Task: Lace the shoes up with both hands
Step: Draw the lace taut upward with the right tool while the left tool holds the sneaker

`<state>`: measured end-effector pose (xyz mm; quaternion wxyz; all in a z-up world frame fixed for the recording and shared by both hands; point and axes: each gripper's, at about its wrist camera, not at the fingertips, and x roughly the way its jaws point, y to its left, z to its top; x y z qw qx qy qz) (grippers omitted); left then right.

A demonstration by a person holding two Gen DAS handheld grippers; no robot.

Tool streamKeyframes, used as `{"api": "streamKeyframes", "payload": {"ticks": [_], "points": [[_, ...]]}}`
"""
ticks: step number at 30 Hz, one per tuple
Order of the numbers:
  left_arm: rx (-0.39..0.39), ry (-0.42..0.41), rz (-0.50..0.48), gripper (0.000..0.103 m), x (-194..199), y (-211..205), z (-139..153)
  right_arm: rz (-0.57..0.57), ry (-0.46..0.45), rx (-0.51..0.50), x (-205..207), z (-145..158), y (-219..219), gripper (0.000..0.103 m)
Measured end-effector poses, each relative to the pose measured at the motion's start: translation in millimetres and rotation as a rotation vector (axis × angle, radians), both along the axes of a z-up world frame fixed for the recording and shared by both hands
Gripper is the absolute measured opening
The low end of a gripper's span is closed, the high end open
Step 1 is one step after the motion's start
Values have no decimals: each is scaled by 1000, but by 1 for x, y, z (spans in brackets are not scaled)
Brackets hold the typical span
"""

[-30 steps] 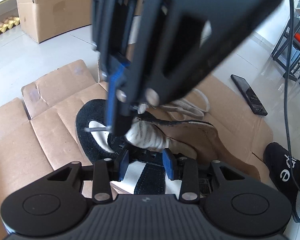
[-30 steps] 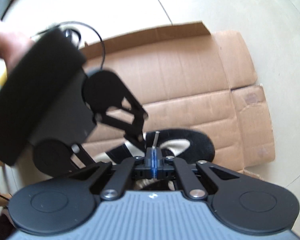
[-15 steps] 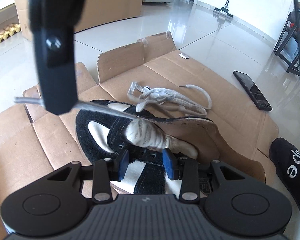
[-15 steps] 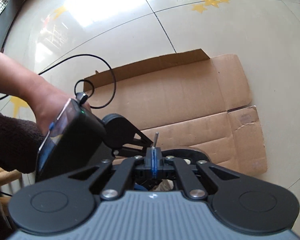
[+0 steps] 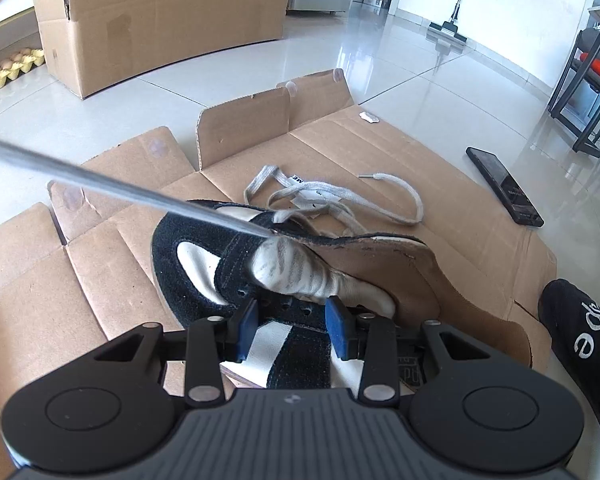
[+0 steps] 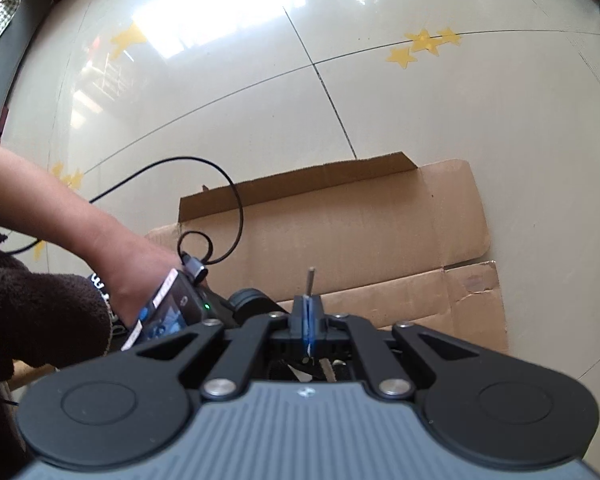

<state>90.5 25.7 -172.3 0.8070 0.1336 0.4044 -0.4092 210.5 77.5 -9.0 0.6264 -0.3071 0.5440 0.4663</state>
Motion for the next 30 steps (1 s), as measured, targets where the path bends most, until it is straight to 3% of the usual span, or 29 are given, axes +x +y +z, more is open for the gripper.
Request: {"api": "streamKeyframes", "payload": {"ticks": [17,30], "points": [[-9,4,2,38,1,3,-1,-80,-71,258,30,77,35,1],[-7,3,0,38,1,4,0,-48,-158,359,42,126,66,1]]}}
